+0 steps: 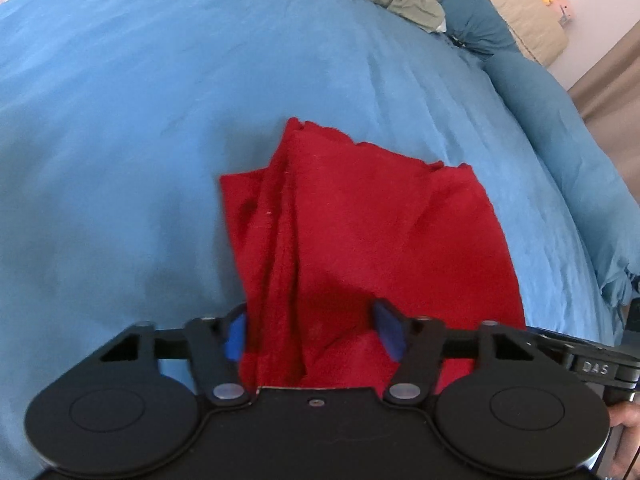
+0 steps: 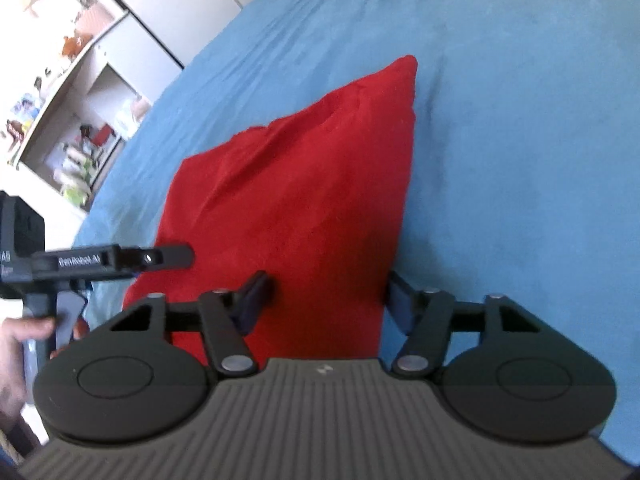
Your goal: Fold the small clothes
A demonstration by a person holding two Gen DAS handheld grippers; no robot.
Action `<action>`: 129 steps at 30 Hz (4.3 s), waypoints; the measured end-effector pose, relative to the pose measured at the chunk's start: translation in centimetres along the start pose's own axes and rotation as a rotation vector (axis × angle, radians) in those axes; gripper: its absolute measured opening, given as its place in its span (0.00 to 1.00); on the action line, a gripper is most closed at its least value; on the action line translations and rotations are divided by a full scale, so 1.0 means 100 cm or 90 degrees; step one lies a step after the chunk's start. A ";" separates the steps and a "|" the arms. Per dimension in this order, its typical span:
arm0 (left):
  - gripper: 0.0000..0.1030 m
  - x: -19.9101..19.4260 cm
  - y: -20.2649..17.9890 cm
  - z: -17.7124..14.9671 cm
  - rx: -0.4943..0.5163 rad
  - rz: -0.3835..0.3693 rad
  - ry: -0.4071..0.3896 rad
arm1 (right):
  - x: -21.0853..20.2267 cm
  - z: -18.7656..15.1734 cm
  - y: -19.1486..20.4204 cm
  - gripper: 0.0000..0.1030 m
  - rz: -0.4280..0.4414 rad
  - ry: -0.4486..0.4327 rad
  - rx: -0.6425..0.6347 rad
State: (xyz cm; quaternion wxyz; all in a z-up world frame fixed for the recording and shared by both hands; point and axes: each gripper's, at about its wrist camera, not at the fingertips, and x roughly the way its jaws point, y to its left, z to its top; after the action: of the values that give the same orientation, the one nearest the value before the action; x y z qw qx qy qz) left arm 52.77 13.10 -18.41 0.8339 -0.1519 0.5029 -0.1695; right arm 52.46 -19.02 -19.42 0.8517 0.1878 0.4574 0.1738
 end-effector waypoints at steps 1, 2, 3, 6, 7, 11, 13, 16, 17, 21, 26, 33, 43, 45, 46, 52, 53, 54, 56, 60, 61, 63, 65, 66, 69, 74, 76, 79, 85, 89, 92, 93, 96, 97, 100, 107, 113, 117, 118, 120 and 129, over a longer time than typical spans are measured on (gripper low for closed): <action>0.47 0.002 -0.003 0.001 0.004 -0.001 -0.001 | 0.001 0.000 0.001 0.58 0.003 -0.005 0.002; 0.40 0.000 -0.008 0.001 0.006 0.001 -0.002 | 0.001 0.000 0.004 0.52 0.000 -0.013 -0.003; 0.35 0.000 -0.011 0.001 0.006 0.010 -0.006 | -0.002 -0.001 0.008 0.45 -0.005 -0.022 -0.012; 0.25 -0.010 -0.021 0.004 0.007 0.021 -0.020 | -0.015 0.000 0.021 0.37 -0.015 -0.052 -0.035; 0.24 -0.015 -0.025 0.004 0.010 0.018 -0.025 | -0.022 0.001 0.024 0.36 -0.012 -0.062 -0.035; 0.22 -0.045 -0.060 -0.004 0.049 0.010 -0.046 | -0.059 0.002 0.036 0.35 0.004 -0.101 -0.046; 0.22 -0.059 -0.082 -0.015 0.079 0.005 -0.055 | -0.082 -0.001 0.036 0.35 0.013 -0.104 -0.056; 0.22 -0.076 -0.114 -0.041 0.113 -0.013 -0.069 | -0.121 -0.015 0.032 0.35 0.008 -0.108 -0.084; 0.22 -0.079 -0.125 -0.051 0.114 -0.024 -0.070 | -0.136 -0.023 0.028 0.35 0.003 -0.109 -0.096; 0.22 -0.076 -0.159 -0.097 0.132 -0.043 -0.067 | -0.178 -0.056 0.004 0.35 -0.007 -0.111 -0.084; 0.22 -0.039 -0.182 -0.144 0.142 -0.016 -0.032 | -0.186 -0.116 -0.034 0.35 -0.040 -0.087 -0.066; 0.31 -0.021 -0.180 -0.156 0.172 0.065 -0.045 | -0.174 -0.153 -0.091 0.37 -0.037 -0.112 0.031; 0.47 -0.020 -0.171 -0.170 0.174 0.099 -0.053 | -0.177 -0.154 -0.089 0.47 -0.055 -0.106 -0.001; 0.47 -0.026 -0.172 -0.171 0.169 0.096 -0.052 | -0.180 -0.154 -0.084 0.48 -0.055 -0.109 -0.011; 0.47 -0.027 -0.173 -0.171 0.171 0.098 -0.052 | -0.183 -0.154 -0.082 0.50 -0.055 -0.111 -0.017; 0.80 -0.041 -0.166 -0.172 0.190 0.135 -0.087 | -0.199 -0.153 -0.075 0.88 -0.088 -0.160 -0.051; 0.81 -0.042 -0.162 -0.171 0.184 0.141 -0.089 | -0.198 -0.152 -0.077 0.88 -0.099 -0.159 -0.050; 0.82 -0.041 -0.156 -0.170 0.174 0.144 -0.089 | -0.196 -0.151 -0.079 0.88 -0.110 -0.153 -0.046; 0.83 -0.038 -0.146 -0.168 0.152 0.148 -0.084 | -0.189 -0.150 -0.083 0.86 -0.136 -0.139 -0.041; 0.86 -0.022 -0.134 -0.169 0.135 0.154 -0.063 | -0.176 -0.154 -0.093 0.86 -0.158 -0.120 -0.024; 0.88 -0.020 -0.134 -0.169 0.134 0.157 -0.063 | -0.175 -0.155 -0.094 0.87 -0.160 -0.121 -0.021; 0.89 -0.023 -0.133 -0.169 0.124 0.161 -0.066 | -0.176 -0.156 -0.094 0.87 -0.162 -0.125 -0.016; 0.84 -0.035 -0.139 -0.168 0.124 0.162 -0.072 | -0.183 -0.153 -0.089 0.87 -0.165 -0.132 -0.018; 0.84 -0.041 -0.144 -0.169 0.132 0.164 -0.079 | -0.190 -0.153 -0.083 0.87 -0.167 -0.140 -0.024; 0.84 -0.081 -0.164 -0.173 0.167 0.169 -0.117 | -0.224 -0.153 -0.059 0.88 -0.165 -0.166 -0.053; 0.89 -0.170 -0.201 -0.189 0.189 0.183 -0.201 | -0.298 -0.158 -0.009 0.90 -0.163 -0.205 -0.066; 0.98 -0.206 -0.214 -0.201 0.188 0.173 -0.230 | -0.329 -0.164 0.012 1.00 -0.182 -0.216 -0.065; 1.00 -0.253 -0.231 -0.223 0.187 0.169 -0.257 | -0.376 -0.180 0.040 1.00 -0.205 -0.226 -0.045; 1.00 -0.309 -0.251 -0.280 0.197 0.217 -0.241 | -0.435 -0.229 0.082 1.00 -0.256 -0.212 -0.034; 1.00 -0.322 -0.256 -0.316 0.185 0.234 -0.223 | -0.454 -0.267 0.098 1.00 -0.266 -0.186 -0.026; 1.00 -0.330 -0.257 -0.343 0.181 0.238 -0.222 | -0.460 -0.293 0.106 1.00 -0.276 -0.165 -0.028; 1.00 -0.332 -0.258 -0.351 0.184 0.234 -0.219 | -0.462 -0.302 0.108 1.00 -0.287 -0.161 -0.031; 1.00 -0.334 -0.263 -0.370 0.196 0.230 -0.207 | -0.462 -0.324 0.117 1.00 -0.313 -0.147 -0.053; 1.00 -0.335 -0.264 -0.374 0.199 0.229 -0.206 | -0.462 -0.330 0.120 1.00 -0.316 -0.143 -0.059; 1.00 -0.337 -0.266 -0.381 0.201 0.222 -0.204 | -0.462 -0.340 0.124 1.00 -0.327 -0.140 -0.067; 1.00 -0.343 -0.272 -0.387 0.220 0.232 -0.226 | -0.470 -0.350 0.126 1.00 -0.355 -0.148 -0.074; 1.00 -0.344 -0.277 -0.388 0.228 0.238 -0.238 | -0.476 -0.350 0.126 1.00 -0.356 -0.162 -0.067; 1.00 -0.346 -0.277 -0.390 0.229 0.240 -0.247 | -0.477 -0.350 0.126 1.00 -0.355 -0.164 -0.063; 1.00 -0.348 -0.277 -0.390 0.229 0.241 -0.249 | -0.477 -0.350 0.126 1.00 -0.354 -0.164 -0.064; 1.00 -0.351 -0.276 -0.390 0.227 0.241 -0.254 | -0.478 -0.350 0.126 1.00 -0.354 -0.165 -0.065; 1.00 -0.358 -0.279 -0.389 0.230 0.249 -0.269 | -0.479 -0.350 0.125 1.00 -0.353 -0.168 -0.066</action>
State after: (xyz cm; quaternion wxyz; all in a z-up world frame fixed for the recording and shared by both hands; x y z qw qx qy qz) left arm -1.15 0.43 4.12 0.9498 0.0659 0.3004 -0.0571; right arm -3.59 -24.91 2.86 0.9270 0.0333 0.3674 -0.0683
